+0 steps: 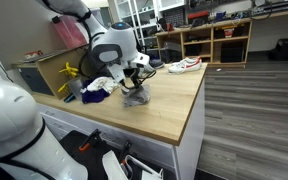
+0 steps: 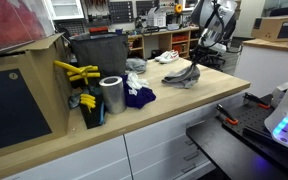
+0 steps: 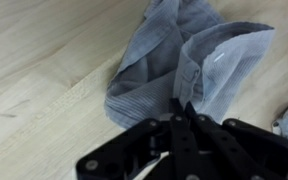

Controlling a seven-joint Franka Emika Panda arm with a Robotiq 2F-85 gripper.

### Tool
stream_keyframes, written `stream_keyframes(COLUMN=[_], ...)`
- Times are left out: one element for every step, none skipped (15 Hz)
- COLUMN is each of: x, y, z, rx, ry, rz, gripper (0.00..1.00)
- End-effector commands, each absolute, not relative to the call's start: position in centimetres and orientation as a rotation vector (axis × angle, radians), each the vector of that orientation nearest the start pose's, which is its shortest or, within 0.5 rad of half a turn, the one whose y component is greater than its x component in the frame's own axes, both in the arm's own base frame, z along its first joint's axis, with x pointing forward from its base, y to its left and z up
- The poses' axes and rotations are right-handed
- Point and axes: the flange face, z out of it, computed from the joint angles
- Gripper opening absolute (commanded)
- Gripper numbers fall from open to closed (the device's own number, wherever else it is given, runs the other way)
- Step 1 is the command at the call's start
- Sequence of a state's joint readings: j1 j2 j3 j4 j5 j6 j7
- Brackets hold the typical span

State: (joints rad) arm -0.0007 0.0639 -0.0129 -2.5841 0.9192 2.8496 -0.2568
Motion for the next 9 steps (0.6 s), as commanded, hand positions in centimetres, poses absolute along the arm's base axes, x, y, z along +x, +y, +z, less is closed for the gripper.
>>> stream_keyframes(x=[45.4,45.6,45.8,46.0,46.2,46.4,46.6,46.7,46.7], y=[-7.6,-8.6,-9.6,-10.6,-11.6,-12.6,-13.5,-14.5,-15.3], z=[26.4,26.8,27.2,27.5,27.8,28.1,28.4,28.5,28.6], rx=[-2.523,-2.487,-2.448,-2.410,-2.375,-2.343,-2.313,-2.281,-2.248], ry=[1.075,1.135,1.190,1.243,1.288,1.328,1.365,1.404,1.442], rz=[-0.356,-0.376,-0.399,-0.420,-0.440,-0.466,-0.487,-0.508,-0.521], gripper=[0.01,0.01,0.01,0.01,0.01,0.01,0.01,0.01,0.01])
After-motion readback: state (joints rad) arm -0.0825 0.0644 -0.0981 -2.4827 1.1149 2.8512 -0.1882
